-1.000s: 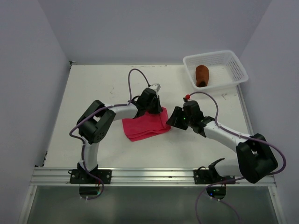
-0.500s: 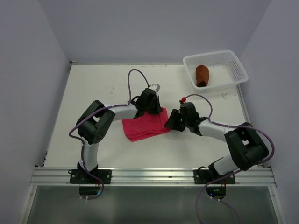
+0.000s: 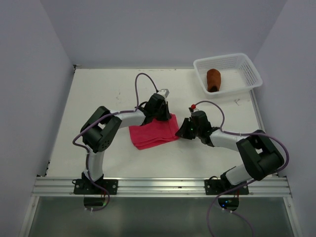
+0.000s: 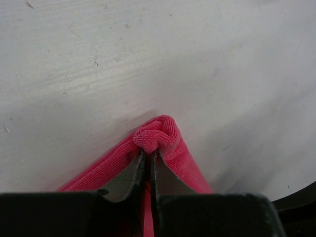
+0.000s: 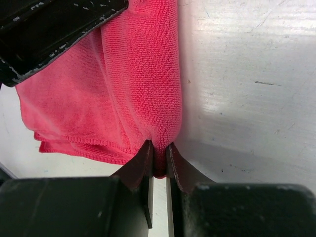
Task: Roll the towels
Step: Roll the towel
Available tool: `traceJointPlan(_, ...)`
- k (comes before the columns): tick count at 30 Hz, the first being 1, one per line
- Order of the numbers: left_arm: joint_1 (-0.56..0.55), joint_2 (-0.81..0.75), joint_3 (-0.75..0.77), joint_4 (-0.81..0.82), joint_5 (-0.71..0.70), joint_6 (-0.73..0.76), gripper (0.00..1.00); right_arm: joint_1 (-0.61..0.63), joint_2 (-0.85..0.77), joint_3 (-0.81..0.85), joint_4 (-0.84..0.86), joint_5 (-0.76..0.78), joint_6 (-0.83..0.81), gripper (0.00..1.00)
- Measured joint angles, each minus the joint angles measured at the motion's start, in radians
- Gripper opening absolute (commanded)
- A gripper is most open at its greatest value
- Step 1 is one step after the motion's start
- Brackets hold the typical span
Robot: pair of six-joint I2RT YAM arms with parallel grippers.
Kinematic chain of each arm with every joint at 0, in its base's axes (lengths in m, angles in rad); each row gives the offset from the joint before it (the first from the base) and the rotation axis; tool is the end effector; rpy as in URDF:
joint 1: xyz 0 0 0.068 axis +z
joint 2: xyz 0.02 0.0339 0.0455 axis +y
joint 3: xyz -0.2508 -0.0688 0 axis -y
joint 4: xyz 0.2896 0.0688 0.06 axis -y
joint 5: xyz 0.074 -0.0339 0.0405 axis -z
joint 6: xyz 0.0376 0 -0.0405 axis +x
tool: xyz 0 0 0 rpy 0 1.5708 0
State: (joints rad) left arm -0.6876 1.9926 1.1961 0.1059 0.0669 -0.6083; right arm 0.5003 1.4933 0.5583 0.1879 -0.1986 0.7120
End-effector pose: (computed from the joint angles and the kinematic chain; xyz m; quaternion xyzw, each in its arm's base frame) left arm 0.3493 -0.2901 0.1062 0.0501 0.9029 -0.2811 0.3212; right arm 0.2616 0.1515 0.0908 0.0569 0.9110 0.3016 0.2756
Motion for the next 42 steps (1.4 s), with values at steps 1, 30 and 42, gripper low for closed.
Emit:
traceJointPlan(1,0.000,0.000,0.000,-0.001,0.000,0.000,0.02,0.006,-0.005,-0.001,-0.002,0.008,-0.013,0.00)
traceJointPlan(30,0.008,-0.058,-0.027,-0.048,0.000,0.003,0.08,0.324,-0.074,0.082,-0.195,0.572,-0.220,0.00)
traceJointPlan(42,0.035,-0.058,-0.039,-0.045,0.000,0.026,0.40,0.328,-0.066,0.089,-0.225,0.584,-0.219,0.00)
